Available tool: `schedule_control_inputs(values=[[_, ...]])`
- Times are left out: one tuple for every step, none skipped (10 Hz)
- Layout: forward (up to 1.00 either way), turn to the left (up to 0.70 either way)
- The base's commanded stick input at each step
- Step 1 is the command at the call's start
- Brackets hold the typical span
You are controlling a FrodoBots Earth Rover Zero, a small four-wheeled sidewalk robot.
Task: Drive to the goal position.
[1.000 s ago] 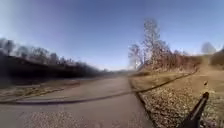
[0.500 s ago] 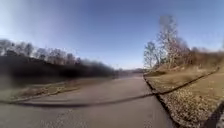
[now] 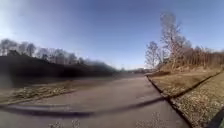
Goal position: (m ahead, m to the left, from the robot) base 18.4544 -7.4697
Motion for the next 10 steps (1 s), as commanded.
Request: schedule_control_inputs(values=[[0.85,0.00],[0.85,0.00],[0.85,0.00],[0.85,0.00],[0.85,0.00],[0.85,0.00],[0.85,0.00],[0.85,0.00],[0.85,0.00],[0.85,0.00]])
